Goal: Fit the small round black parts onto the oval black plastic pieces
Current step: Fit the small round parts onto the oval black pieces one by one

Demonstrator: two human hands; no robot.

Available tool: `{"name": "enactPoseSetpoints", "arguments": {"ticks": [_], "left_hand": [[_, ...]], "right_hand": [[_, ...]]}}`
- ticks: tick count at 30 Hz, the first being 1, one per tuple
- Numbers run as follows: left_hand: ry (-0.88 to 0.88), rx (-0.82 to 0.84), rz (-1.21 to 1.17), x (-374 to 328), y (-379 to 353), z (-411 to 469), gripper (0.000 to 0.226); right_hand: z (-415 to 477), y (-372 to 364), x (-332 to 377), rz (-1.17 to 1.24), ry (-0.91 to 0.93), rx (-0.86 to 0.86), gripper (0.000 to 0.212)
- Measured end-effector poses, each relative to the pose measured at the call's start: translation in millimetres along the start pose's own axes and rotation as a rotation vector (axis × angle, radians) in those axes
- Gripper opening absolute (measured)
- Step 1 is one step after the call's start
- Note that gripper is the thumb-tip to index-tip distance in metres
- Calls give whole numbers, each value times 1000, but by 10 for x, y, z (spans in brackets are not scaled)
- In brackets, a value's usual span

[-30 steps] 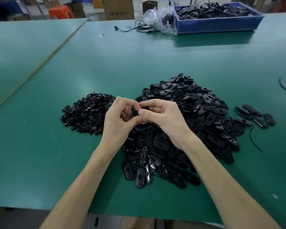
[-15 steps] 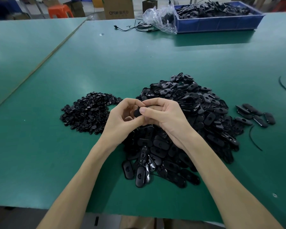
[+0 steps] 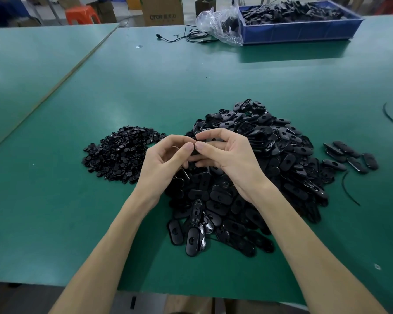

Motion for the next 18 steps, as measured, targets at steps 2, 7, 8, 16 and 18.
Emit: {"name": "enactPoseSetpoints", "arguments": {"ticks": [2, 7, 8, 16, 18], "left_hand": [[4, 1, 4, 3, 11, 0, 11], [-9, -1, 13, -3, 38, 1, 9], [-13, -6, 10, -9, 37, 1, 9], [-53, -79, 44, -4, 56, 0, 8], [-63, -89, 54, -6, 50, 5, 10]], "right_hand": [[0, -5, -2, -8, 10, 13, 18], [-3, -19, -10, -52, 41, 24, 17], [-2, -24, -11, -66, 51, 26, 16], [0, -61, -39, -213, 114, -2, 19], [-4, -41, -32, -256, 133, -29, 16]]}}
Point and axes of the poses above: each hand's wrist, its own z-axis towards the middle knuckle, its own y-axis out of the back of the hand, x = y × z, the point moved 2 cm from there along z, towards the middle knuckle, and after that the axes turned 3 degrees about -y, right-handed, at the moved point
